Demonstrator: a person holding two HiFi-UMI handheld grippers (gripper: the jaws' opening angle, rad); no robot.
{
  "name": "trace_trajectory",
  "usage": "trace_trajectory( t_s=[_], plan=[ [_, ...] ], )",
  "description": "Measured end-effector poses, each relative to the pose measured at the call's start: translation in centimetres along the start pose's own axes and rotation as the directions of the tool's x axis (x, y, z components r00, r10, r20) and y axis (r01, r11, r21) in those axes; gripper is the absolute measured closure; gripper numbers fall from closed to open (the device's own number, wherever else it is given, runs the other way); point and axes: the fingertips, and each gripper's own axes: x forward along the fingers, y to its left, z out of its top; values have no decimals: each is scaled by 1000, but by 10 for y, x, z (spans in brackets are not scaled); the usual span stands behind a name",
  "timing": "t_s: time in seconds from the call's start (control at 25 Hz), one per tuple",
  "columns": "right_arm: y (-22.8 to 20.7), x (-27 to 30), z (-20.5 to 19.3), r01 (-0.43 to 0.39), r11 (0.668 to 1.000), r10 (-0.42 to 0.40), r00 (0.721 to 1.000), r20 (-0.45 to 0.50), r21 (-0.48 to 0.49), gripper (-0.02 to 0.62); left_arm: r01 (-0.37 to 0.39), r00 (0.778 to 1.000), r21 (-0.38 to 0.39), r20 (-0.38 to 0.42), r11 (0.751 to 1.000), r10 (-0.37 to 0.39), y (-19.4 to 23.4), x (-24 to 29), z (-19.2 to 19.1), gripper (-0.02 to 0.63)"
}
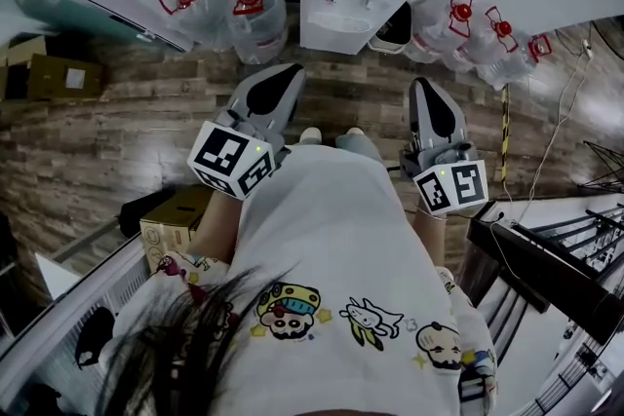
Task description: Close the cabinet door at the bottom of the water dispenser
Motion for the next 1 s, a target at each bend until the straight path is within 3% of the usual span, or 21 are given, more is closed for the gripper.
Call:
trace_trajectory(
  t_s=[1.0],
  plan=[
    [1,17,-13,-1,1000,3,999,-48,31,584,2,1000,-29,6,1000,-1,19,11,1,606]
  ],
)
